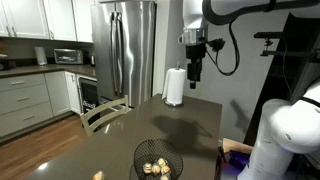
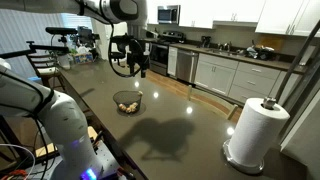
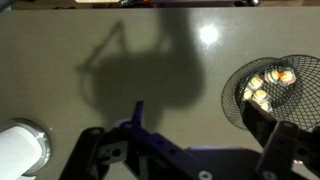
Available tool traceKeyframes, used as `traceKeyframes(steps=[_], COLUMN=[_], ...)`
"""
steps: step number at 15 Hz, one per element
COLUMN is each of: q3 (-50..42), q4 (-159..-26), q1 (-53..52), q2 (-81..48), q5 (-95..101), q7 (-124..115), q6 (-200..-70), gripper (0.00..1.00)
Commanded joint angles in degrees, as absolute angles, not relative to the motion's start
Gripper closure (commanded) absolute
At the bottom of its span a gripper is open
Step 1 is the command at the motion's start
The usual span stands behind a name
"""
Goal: Move the basket to the right
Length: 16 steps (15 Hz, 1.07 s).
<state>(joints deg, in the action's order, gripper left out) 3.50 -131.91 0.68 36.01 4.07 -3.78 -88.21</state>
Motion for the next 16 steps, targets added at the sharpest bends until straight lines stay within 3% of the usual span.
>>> traceKeyframes(steps=[1, 16], q3=[3.13, 0.45], q4=[-131.75, -129.81], q1=[0.16, -2.59], q2=[35.92, 24.30], q5=[4.25, 1.64], q7=[-4.03, 4.98], q6=[-88.04, -95.74], gripper=[0.00, 0.00])
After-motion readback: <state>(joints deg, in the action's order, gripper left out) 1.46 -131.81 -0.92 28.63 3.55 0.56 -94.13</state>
